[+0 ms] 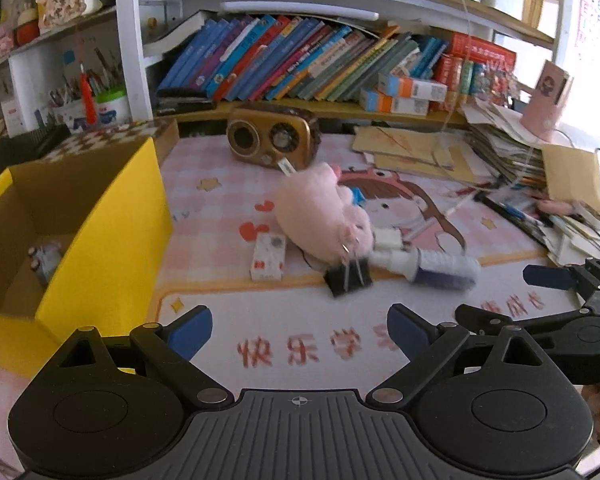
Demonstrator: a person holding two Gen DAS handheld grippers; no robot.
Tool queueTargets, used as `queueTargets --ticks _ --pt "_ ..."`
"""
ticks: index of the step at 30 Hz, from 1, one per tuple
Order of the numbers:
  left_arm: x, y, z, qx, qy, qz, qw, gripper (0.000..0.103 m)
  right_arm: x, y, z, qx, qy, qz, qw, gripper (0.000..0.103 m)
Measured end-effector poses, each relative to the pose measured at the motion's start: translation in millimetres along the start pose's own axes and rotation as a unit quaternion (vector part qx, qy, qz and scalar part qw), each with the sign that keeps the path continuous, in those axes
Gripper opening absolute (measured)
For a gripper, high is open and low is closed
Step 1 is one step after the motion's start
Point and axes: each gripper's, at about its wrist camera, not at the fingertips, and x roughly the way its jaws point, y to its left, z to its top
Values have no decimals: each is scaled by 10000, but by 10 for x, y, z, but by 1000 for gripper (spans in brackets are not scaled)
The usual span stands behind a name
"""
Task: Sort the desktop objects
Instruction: 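Move the left gripper toward the white tube beside the pink pig, then grasp the small white card box with the left gripper while the right gripper grasps the white spray bottle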
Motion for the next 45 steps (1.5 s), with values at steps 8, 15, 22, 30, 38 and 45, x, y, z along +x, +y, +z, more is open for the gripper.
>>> queueTargets --ticks 8,15,22,30,38,45 --pt "336 45 211 -121 -9 163 9998 89 310 -144 236 -305 -107 149 9994 84" --pt "720 113 329 -99 243 290 9992 69 541 -128 332 -722 87 443 9964 83" --pt "1122 193 399 23 572 306 9979 56 746 -45 390 -1214 257 731 9896 57" --pt "1378 206 415 32 750 222 9969 40 845 -30 407 -1338 463 962 9852 51" --pt "1386 199 412 68 686 121 9975 29 706 -115 327 -903 945 1423 9812 31" --pt "1392 193 415 94 704 121 9974 29 675 -26 256 -946 862 1321 9829 31"
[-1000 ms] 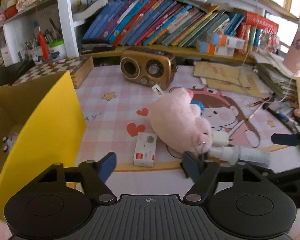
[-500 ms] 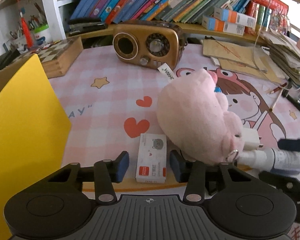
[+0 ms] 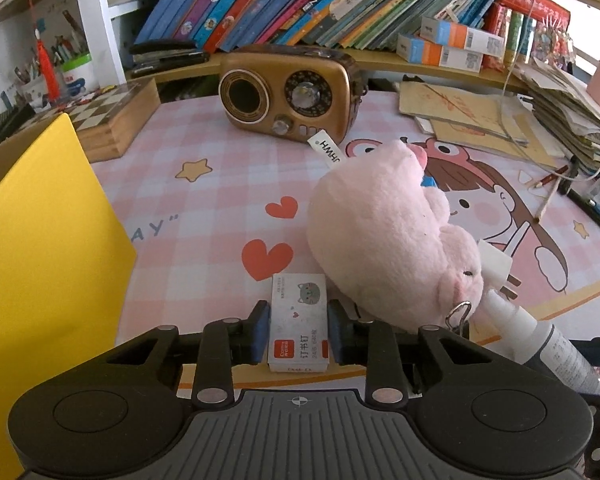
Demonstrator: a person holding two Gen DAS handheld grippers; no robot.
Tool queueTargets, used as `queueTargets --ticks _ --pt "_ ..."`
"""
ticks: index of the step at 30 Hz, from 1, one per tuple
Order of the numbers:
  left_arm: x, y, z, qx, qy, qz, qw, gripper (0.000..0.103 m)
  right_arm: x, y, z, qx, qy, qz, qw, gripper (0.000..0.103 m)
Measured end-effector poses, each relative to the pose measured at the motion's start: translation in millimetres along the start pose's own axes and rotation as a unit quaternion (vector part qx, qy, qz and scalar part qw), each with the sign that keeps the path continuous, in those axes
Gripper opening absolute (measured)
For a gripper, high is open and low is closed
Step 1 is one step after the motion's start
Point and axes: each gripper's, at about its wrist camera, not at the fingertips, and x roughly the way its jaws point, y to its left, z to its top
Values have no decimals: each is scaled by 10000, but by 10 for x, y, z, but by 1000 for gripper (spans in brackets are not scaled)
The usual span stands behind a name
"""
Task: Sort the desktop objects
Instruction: 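Grasp the small white card box with the left gripper while the right gripper grasps the white spray bottle, then lift and carry the card box and spray bottle toward the yellow box with both grippers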
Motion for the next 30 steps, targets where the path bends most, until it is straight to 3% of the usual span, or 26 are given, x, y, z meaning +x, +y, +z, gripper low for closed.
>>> queueTargets --ticks 6,10,15,30 --pt "-92 33 -25 -38 72 -119 9999 28 -10 25 -12 54 -6 -71 10000 30" --pt "-357 73 -56 -287 -163 -198 9993 28 -143 -3 -7 431 -237 -79 9988 30" --pt "-768 24 -141 -222 -477 -401 9978 28 -395 -1 12 870 -586 -36 9945 30" --pt "-1532 -16 -539 -279 -887 -769 9927 28 -856 338 -175 802 -795 -270 9932 30"
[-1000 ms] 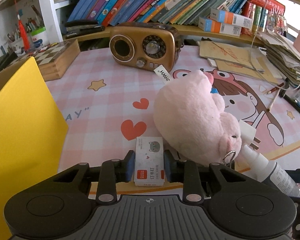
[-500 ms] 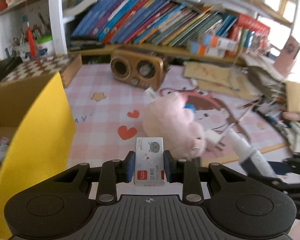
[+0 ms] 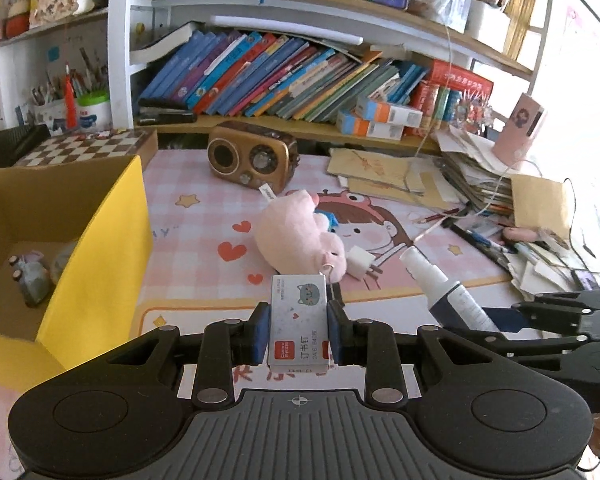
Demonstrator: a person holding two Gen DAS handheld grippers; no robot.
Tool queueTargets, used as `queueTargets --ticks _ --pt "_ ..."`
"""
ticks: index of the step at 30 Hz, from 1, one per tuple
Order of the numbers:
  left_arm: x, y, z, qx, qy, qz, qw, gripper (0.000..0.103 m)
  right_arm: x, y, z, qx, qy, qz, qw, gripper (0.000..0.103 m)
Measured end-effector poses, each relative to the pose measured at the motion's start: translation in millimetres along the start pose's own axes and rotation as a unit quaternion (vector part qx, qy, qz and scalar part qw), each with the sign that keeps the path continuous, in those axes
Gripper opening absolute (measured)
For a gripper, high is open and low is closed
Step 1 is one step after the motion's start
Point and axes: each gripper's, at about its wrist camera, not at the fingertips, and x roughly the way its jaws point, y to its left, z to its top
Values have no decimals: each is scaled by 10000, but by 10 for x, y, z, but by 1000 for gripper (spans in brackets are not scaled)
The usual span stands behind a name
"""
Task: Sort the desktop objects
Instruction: 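Lift and carry the card box and spray bottle toward the yellow box with both grippers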
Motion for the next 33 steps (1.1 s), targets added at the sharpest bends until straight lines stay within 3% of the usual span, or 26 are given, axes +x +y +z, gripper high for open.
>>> queueTargets --ticks 13,33 --pt "-408 130 -186 -9 -169 -167 9997 28 -234 301 -126 198 2 10 9998 30" --pt "-1126 659 -720 -32 -136 -415 9990 28 -592 1360 -499 209 76 -8 9998 30"
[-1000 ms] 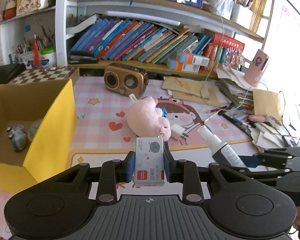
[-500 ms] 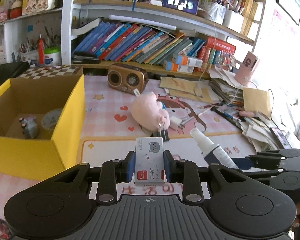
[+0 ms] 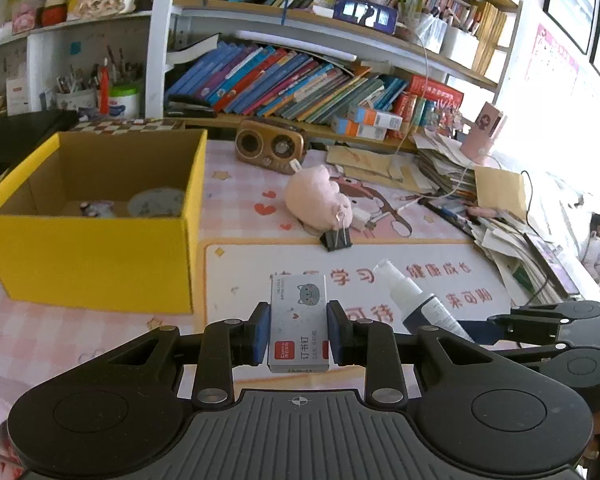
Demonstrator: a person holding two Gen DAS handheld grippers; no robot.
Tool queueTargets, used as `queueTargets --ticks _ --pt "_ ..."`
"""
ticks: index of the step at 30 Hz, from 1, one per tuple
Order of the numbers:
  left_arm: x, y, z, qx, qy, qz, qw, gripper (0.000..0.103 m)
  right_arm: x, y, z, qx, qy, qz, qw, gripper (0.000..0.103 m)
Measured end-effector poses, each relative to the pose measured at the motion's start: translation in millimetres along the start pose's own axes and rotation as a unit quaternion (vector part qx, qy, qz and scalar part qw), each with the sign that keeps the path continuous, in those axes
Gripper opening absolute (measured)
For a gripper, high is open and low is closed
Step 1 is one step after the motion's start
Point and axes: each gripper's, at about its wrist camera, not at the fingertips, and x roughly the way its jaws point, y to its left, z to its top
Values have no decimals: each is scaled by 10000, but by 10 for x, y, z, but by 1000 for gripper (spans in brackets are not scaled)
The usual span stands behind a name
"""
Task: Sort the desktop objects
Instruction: 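Lift and carry the card box and spray bottle toward the yellow box with both grippers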
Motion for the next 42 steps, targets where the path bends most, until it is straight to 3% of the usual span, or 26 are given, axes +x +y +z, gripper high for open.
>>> queueTargets --ticks 17,42 --pt "-539 429 -360 -97 -19 -62 9999 28 -167 836 -320 -51 88 118 9999 30" --pt "-1026 1047 -560 -606 -368 469 9964 28 -11 1637 -257 -787 165 713 9942 30"
